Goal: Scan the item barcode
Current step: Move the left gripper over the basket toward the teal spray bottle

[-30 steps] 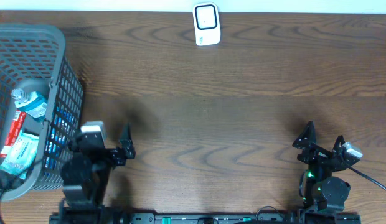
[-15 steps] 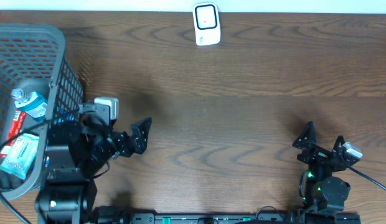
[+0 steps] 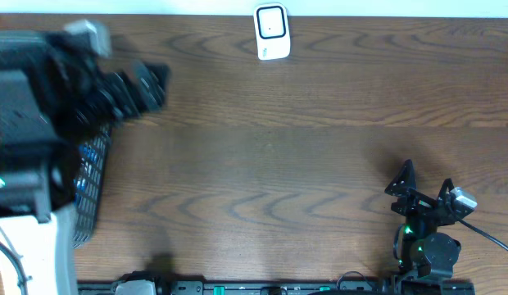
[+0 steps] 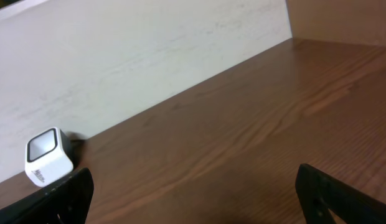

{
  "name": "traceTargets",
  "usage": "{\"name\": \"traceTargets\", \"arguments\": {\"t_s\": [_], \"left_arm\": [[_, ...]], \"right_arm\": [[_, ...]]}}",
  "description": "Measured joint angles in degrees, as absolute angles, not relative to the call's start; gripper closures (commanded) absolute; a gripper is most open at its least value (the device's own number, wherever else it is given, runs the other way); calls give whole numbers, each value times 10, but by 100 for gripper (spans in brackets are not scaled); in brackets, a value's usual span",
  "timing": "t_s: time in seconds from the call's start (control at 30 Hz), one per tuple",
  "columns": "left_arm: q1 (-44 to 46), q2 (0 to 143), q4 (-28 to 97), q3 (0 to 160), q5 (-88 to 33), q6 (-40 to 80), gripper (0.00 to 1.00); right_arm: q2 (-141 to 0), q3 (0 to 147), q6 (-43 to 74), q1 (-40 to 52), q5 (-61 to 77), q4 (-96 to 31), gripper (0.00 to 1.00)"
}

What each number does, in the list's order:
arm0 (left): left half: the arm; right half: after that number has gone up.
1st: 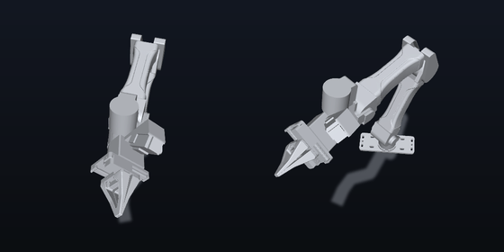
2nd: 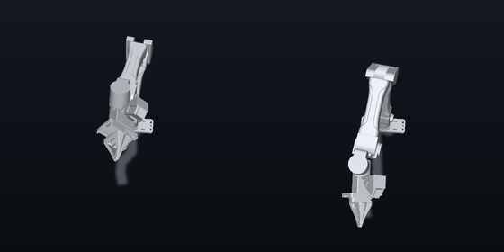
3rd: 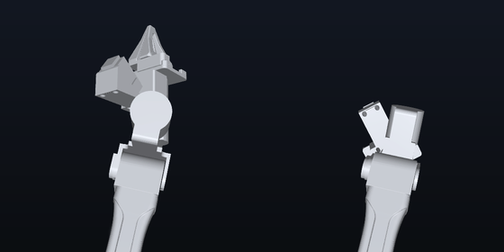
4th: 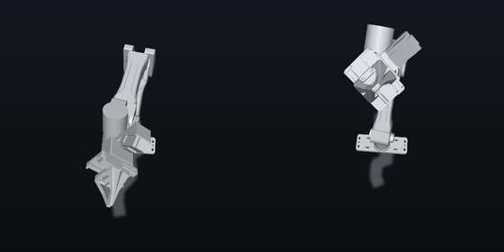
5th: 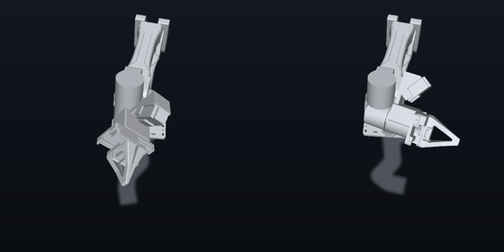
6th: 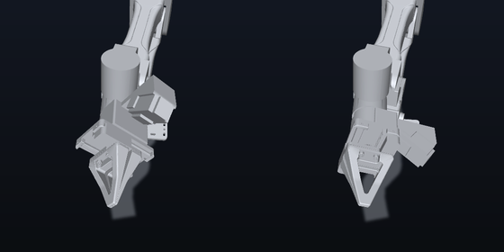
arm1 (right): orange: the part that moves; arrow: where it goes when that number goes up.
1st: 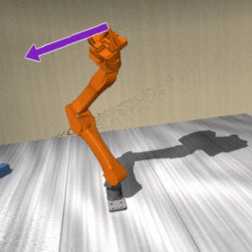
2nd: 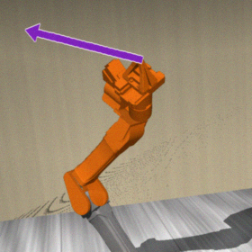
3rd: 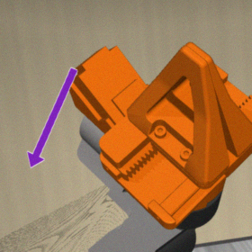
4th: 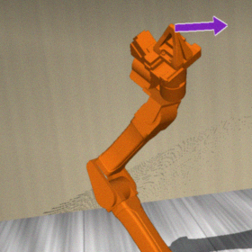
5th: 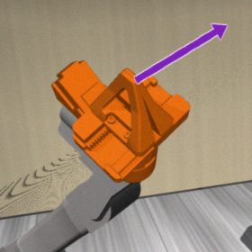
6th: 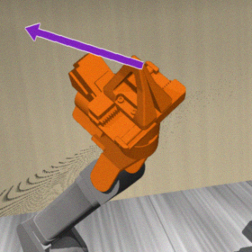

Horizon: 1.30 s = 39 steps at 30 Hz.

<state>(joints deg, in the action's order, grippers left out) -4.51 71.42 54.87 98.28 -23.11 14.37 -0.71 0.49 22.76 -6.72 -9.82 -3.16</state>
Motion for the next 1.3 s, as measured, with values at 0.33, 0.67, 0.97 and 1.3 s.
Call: {"name": "traceTargets", "arguments": {"t_s": [0.33, 0.67, 0.97, 1.3], "left_arm": [[-232, 787, 623, 1093, -96, 361, 2], [-296, 828, 636, 1093, -30, 414, 2], [-327, 934, 753, 1094, 47, 570, 2], [-336, 1047, 758, 1094, 60, 641, 2]], "right_arm": [[-7, 5, 228, -67, -98, -32, 1], [-7, 5, 228, -67, -98, -32, 1], [-7, 5, 228, -67, -98, -32, 1], [-7, 5, 228, -67, -98, -32, 1]]}}
